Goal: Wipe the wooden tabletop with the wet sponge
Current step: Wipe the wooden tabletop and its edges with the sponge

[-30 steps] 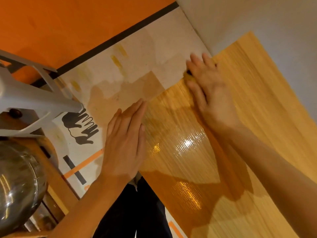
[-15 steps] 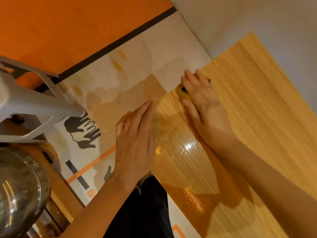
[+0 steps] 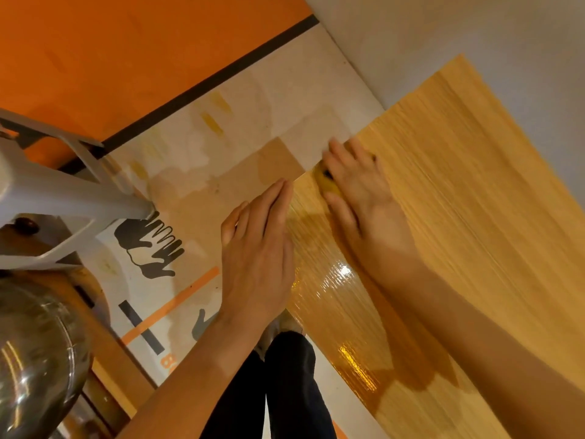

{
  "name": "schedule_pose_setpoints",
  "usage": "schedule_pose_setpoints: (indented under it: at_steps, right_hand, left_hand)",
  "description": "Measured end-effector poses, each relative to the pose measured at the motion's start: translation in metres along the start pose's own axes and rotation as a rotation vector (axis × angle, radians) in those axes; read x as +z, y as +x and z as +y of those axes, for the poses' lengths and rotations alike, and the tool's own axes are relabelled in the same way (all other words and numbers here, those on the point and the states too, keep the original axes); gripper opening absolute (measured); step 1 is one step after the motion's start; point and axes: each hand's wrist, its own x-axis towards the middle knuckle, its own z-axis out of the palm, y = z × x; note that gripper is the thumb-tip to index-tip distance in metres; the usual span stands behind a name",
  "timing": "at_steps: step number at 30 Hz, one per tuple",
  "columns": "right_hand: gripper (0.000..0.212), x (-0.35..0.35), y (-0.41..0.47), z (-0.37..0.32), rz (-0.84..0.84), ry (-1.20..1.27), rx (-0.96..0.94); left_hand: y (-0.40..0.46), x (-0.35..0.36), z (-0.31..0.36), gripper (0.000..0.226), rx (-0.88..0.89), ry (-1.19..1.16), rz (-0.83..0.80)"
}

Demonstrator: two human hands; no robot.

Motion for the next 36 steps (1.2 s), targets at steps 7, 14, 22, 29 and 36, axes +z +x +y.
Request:
schedule_pose_setpoints:
  at_steps: [7,14,22,29,36]
  right_hand:
    - [0.046,-0.008,-0.009,0.017,-0.081,-0.033,-0.167]
    - [0.037,-0.063,0.073,0.088,-0.011,-0.270,-0.123]
    - [0.043,-0.023,0.097,0.007,-0.289,-0.260,-0.323]
    - [0.050,-0.067,0.141,0.067,-0.281,-0.367,0.067]
    - [0.046,-0.011,0.099,0.004,-0.347,-0.180,-0.333]
  left_hand:
    - [0.001,0.001,-0.001,0.055,-0.002,0.002,0.001]
    - [0.002,0.005,-0.003,0.056,-0.015,-0.012,0.043]
    - [0.001,0.002,0.003,0.047,-0.042,-0.035,0.108]
    - [0.000,0.000,0.006,0.044,-0.078,-0.073,0.132]
    - [0.001,-0.006,0.012,0.043,-0.101,-0.103,0.096]
